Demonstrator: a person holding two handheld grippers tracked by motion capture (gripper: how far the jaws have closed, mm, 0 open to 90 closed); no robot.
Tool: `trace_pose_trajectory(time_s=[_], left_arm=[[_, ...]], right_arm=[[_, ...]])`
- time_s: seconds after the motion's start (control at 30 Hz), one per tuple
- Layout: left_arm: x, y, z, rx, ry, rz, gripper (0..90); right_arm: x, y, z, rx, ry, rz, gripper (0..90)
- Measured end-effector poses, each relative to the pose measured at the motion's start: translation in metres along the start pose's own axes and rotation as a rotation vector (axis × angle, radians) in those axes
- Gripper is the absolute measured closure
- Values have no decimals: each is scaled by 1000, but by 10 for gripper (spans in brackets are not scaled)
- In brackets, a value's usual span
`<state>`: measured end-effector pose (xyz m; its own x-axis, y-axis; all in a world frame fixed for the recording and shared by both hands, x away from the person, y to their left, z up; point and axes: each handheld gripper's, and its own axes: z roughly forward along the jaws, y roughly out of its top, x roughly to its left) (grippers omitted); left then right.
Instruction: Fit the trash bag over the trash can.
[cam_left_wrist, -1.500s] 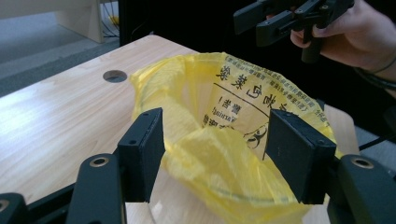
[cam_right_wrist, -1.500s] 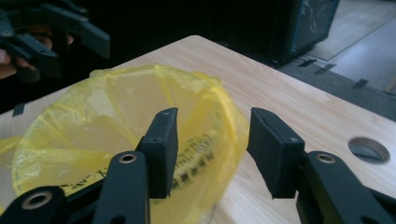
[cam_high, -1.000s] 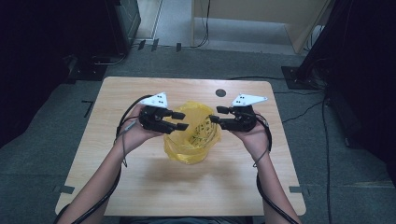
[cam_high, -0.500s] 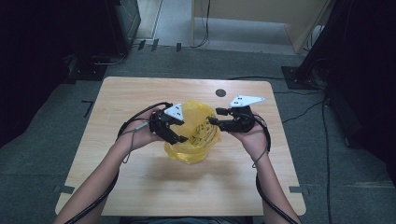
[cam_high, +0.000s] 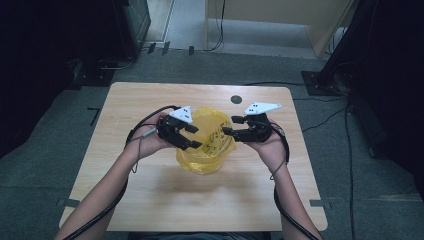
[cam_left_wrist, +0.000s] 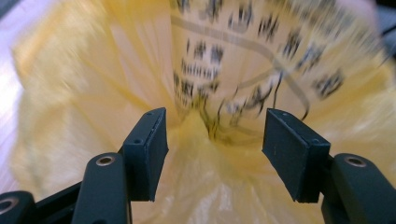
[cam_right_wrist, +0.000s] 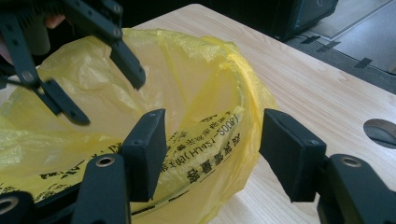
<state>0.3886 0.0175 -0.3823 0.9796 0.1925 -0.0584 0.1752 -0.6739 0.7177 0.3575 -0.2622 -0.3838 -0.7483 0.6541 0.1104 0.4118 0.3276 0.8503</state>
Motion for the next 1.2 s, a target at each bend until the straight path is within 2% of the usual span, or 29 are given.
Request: trace_pose_trajectory(time_s=[0.07,0.13,0.2,0.27,0.33,0.43,0.5,0.57,0.63,0.7,0.8,0.9,0.93,1.0,1.1,1.2], left_arm=[[2,4,-5,-19,-3,-6,409],[5,8,-6,-9,15,11,467],[10,11,-5,9,-6,-10,638],[11,13,-2,20,-45,-7,710],[8,15,4,45,-73,19,722],[1,17,8,90,-74,96,739],[-1,19,12,117,-98,107,706],[-4,20,16,158,-120,147,640],[-7,20,20,189,-143,188,519],[-8,19,24,193,-167,197,414],[-6,19,26,193,-189,147,353],[-2,17,29,211,-212,61,306],[-2,17,29,211,-217,47,296],[-1,16,29,198,-218,52,292],[0,17,25,171,-210,85,313],[4,22,18,124,-187,86,328]], right_arm=[[0,0,0,1,0,1,416],[0,0,0,0,1,2,419],[0,0,1,0,1,1,423],[0,0,1,2,2,0,429],[0,0,1,2,2,0,432],[0,-1,1,3,3,1,438],[0,-1,1,3,3,1,442],[0,-1,1,4,1,1,446],[1,0,1,6,0,-2,449],[1,0,1,4,1,1,449],[0,0,-1,1,-2,1,447],[-1,1,-2,-4,-7,5,432],[-1,1,-2,-4,-10,7,427],[-1,1,-2,-3,-11,9,423],[-2,1,-1,-2,-11,10,418],[-1,1,-1,-1,-11,11,418]])
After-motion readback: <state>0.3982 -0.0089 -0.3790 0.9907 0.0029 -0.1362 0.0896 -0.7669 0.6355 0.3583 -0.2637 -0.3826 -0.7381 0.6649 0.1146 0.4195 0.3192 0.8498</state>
